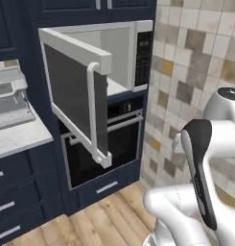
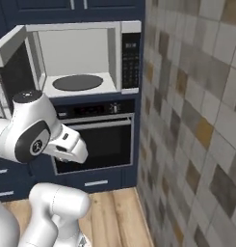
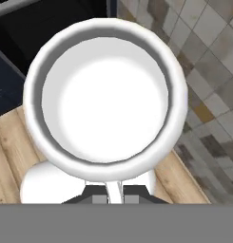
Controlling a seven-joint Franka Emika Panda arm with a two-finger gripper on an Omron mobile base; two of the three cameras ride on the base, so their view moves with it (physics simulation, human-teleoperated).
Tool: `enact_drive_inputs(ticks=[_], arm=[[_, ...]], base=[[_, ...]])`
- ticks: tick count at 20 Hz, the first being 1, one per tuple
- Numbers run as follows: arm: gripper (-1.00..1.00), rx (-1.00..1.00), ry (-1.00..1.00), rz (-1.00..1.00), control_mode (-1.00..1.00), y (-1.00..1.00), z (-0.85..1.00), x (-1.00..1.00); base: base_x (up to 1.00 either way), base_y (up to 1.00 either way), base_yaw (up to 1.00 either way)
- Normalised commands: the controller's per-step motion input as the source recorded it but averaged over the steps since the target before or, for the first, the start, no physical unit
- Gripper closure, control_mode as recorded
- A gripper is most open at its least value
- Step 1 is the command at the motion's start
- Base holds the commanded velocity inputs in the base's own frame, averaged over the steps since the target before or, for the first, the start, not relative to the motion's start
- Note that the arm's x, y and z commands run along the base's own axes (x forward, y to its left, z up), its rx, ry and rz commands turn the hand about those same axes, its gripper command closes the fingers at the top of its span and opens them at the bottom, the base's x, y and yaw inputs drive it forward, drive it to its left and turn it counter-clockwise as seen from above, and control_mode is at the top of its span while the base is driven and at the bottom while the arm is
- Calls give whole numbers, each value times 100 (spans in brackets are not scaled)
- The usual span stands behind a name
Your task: Pick the mug from the counter and place it inside the microwave. Then close the microwave.
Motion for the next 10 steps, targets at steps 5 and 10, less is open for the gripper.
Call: enact_drive_inputs(ticks=[5,10], arm=[[100,0,0,0,100,0,0,0],[100,0,0,0,100,0,0,0]], base=[[21,-2,36],[38,-24,34]])
